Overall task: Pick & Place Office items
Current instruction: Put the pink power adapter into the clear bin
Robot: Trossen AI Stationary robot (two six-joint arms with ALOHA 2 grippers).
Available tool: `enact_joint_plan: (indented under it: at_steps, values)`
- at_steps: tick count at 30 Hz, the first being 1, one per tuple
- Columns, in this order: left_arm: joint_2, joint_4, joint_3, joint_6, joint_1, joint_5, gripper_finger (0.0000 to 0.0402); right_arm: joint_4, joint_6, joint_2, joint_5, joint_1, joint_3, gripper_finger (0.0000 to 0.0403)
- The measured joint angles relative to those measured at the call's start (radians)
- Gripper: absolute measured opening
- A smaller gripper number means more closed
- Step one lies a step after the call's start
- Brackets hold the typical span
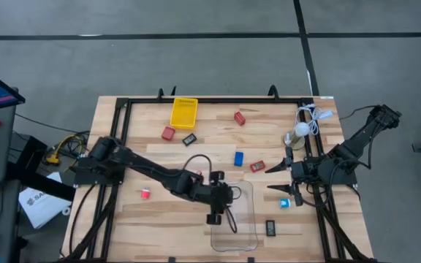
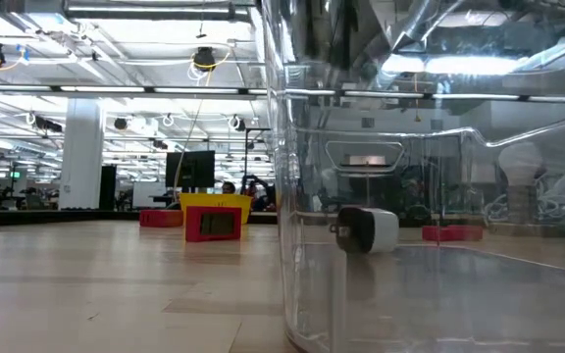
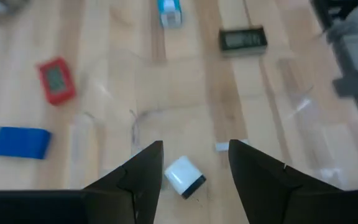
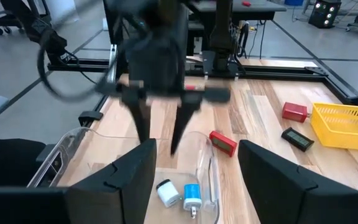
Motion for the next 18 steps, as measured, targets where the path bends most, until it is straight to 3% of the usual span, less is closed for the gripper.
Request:
enact_joint_plan:
  at_steps: [5,10,14,18]
  values:
    - [-0.14,-0.118,-0.077,-0.082,-0.035,-0.153,0.0163,0.0,0.0,0.0,-0.004,0.003,0.0,0.0221]
    - [-0.29,-0.272,-0.243,-0.377,-0.067,-0.21,0.0153,0.006,0.0,0.0,-0.003,0.022,0.0,0.0221]
    - [-0.399,-0.345,-0.412,-0.63,-0.111,-0.213,0.0156,0.013,0.0,0.001,0.022,0.038,0.0,0.0221]
    - [-0.486,-0.421,-0.561,-0.919,-0.18,-0.136,0.0169,0.014,0.005,0.002,0.026,0.041,0.0,0.0221]
